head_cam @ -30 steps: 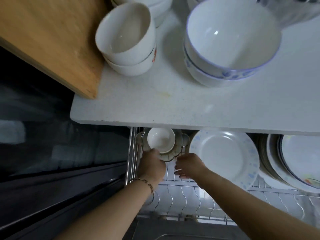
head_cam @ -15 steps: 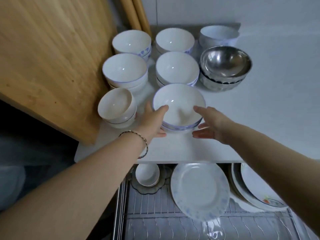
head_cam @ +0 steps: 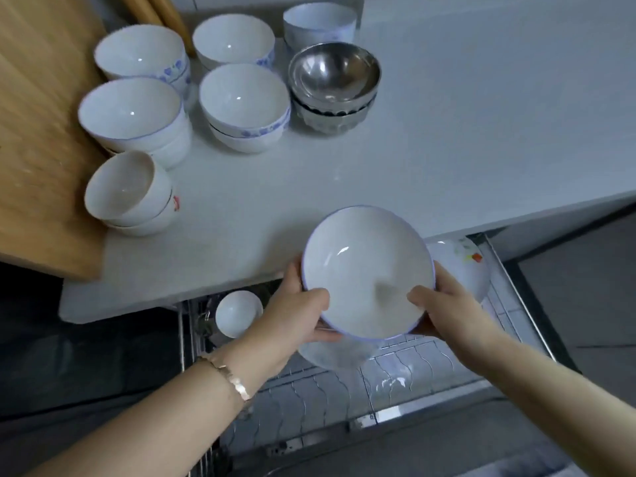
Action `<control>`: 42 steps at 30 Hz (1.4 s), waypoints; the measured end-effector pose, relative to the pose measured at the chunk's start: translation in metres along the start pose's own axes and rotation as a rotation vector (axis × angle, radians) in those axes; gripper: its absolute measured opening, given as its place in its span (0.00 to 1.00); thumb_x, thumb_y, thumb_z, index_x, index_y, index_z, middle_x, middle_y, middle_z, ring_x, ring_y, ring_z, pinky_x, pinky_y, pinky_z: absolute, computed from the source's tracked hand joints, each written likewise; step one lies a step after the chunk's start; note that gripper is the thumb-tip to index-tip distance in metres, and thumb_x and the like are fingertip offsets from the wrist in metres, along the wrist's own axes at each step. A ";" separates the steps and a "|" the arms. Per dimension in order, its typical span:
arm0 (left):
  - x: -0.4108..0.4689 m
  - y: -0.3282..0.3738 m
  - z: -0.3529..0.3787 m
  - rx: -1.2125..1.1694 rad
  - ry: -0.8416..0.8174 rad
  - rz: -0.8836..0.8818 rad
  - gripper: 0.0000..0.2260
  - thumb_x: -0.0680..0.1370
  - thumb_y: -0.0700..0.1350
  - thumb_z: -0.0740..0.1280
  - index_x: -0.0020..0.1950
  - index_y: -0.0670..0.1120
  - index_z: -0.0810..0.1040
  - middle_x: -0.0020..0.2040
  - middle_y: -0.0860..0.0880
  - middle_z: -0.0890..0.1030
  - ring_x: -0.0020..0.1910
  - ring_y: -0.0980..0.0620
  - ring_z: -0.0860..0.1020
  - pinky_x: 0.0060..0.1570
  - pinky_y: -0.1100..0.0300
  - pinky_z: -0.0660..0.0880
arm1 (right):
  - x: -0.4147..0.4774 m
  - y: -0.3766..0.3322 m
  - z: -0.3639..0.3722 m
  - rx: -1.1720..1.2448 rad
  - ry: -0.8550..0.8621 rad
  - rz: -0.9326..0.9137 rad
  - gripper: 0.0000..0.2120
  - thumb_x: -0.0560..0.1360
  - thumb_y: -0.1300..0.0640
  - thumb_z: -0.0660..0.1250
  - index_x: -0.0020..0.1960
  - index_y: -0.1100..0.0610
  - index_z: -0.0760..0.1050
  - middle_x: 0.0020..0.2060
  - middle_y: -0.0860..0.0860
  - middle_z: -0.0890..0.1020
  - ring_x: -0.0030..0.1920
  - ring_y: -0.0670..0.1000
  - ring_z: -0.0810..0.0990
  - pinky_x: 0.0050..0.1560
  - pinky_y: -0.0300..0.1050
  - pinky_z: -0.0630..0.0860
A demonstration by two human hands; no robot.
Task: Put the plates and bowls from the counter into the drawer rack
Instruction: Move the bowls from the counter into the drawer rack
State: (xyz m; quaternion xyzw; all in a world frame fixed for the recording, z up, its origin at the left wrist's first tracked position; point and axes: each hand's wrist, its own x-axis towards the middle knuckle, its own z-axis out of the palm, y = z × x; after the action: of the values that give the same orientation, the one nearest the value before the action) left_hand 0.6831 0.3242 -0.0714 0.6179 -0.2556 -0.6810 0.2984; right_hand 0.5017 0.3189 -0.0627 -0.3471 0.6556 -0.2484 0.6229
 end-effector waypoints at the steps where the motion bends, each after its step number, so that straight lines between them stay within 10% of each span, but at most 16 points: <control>1: -0.003 -0.011 0.015 0.029 -0.034 -0.006 0.25 0.74 0.30 0.54 0.62 0.57 0.63 0.60 0.49 0.74 0.51 0.44 0.78 0.31 0.56 0.82 | -0.009 0.011 -0.017 -0.049 -0.001 0.024 0.21 0.75 0.73 0.53 0.55 0.49 0.69 0.40 0.50 0.77 0.36 0.49 0.77 0.27 0.36 0.80; 7: 0.008 -0.078 0.100 0.269 -0.201 -0.093 0.26 0.74 0.31 0.54 0.57 0.63 0.60 0.50 0.58 0.73 0.45 0.56 0.74 0.30 0.61 0.80 | -0.011 0.076 -0.113 -0.401 0.031 0.133 0.16 0.73 0.68 0.60 0.54 0.51 0.73 0.35 0.49 0.79 0.33 0.46 0.79 0.33 0.36 0.76; 14: 0.049 -0.148 0.191 0.319 -0.219 -0.244 0.28 0.71 0.31 0.55 0.52 0.66 0.68 0.56 0.52 0.75 0.57 0.45 0.75 0.31 0.57 0.79 | 0.054 0.138 -0.193 -0.906 -0.110 0.123 0.21 0.76 0.60 0.59 0.67 0.48 0.71 0.59 0.52 0.81 0.59 0.55 0.77 0.55 0.42 0.73; 22: 0.093 -0.188 0.239 0.453 -0.057 -0.377 0.25 0.77 0.46 0.63 0.74 0.47 0.61 0.65 0.45 0.75 0.63 0.45 0.75 0.64 0.47 0.72 | 0.116 0.188 -0.244 -0.987 -0.010 0.182 0.23 0.76 0.64 0.58 0.68 0.49 0.70 0.59 0.59 0.80 0.59 0.60 0.77 0.58 0.46 0.73; 35: 0.103 -0.199 0.209 0.451 0.250 -0.428 0.10 0.78 0.38 0.58 0.55 0.43 0.76 0.41 0.51 0.79 0.50 0.47 0.80 0.53 0.52 0.75 | 0.176 0.205 -0.238 -1.219 -0.078 0.154 0.26 0.76 0.67 0.53 0.69 0.48 0.69 0.60 0.59 0.78 0.58 0.61 0.77 0.55 0.47 0.75; 42: 0.101 -0.190 0.212 0.413 0.225 -0.411 0.07 0.80 0.39 0.57 0.51 0.45 0.74 0.44 0.49 0.79 0.47 0.50 0.79 0.54 0.55 0.75 | 0.181 0.211 -0.232 -1.367 -0.005 0.131 0.17 0.76 0.68 0.56 0.64 0.62 0.70 0.60 0.60 0.75 0.59 0.62 0.76 0.58 0.49 0.74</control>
State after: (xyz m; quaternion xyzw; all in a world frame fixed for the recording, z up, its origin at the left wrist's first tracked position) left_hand 0.4493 0.3784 -0.2550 0.7756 -0.2236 -0.5882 0.0489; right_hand 0.2443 0.2905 -0.3158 -0.6224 0.6835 0.2600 0.2791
